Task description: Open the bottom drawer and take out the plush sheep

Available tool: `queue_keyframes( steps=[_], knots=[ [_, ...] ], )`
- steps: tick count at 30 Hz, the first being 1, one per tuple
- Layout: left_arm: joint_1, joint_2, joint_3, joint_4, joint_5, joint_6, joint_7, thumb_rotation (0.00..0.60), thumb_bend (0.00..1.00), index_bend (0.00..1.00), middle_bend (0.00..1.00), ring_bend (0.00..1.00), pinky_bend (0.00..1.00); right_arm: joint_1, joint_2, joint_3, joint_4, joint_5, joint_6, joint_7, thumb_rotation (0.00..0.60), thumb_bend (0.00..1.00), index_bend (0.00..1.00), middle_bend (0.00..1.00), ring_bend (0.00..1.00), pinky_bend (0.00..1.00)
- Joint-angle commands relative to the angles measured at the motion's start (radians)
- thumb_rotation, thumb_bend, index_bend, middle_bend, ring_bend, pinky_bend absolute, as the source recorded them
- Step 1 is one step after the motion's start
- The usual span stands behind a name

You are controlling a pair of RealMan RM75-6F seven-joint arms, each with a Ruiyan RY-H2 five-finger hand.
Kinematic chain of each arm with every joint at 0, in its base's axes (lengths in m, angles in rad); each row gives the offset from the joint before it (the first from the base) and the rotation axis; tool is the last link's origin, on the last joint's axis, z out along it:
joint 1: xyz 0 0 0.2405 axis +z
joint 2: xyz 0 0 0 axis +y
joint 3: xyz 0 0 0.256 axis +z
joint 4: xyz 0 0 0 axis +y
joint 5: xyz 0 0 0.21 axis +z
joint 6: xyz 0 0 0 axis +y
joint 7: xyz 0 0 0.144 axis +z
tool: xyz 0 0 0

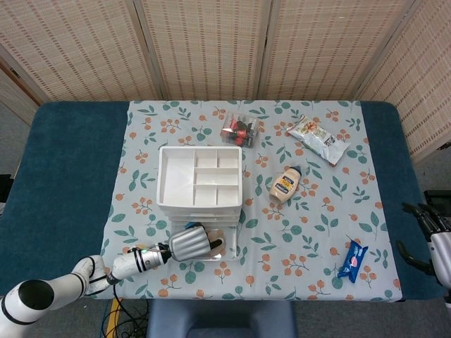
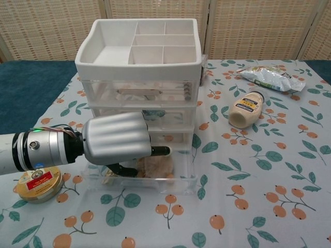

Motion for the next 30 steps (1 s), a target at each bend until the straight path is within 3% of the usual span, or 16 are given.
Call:
queue_keyframes(
  steps=[1,18,30],
  knots=[
    [-0.001,-0.004,0.004,0.004,-0.001,-0.004,0.001,0.6,0.21,0.28,1.0,1.0,1.0,0.0,0.0,0.0,0.0,0.001,-0.001,-0.001,0.6,0.37,0.12,0.24,0.18,0.25],
    [-0.016,-0.032,0.007,0.034,-0.017,-0.026,-0.007,0.6,0.21,0.29,1.0,1.0,1.0,0.0,0.0,0.001,0.0,0.004,-0.004,-0.002,0.6,0.37,0.12,0.24,0.18,0.25],
    [-0.017,-0.033,0.009,0.034,-0.033,-0.028,-0.024,0.6,0.21,0.39,1.0,1.0,1.0,0.003,-0.003,0.003,0.006,0.008,-0.011,0.004,0.6,0.37,0.12,0.24,0.18,0.25]
  ],
)
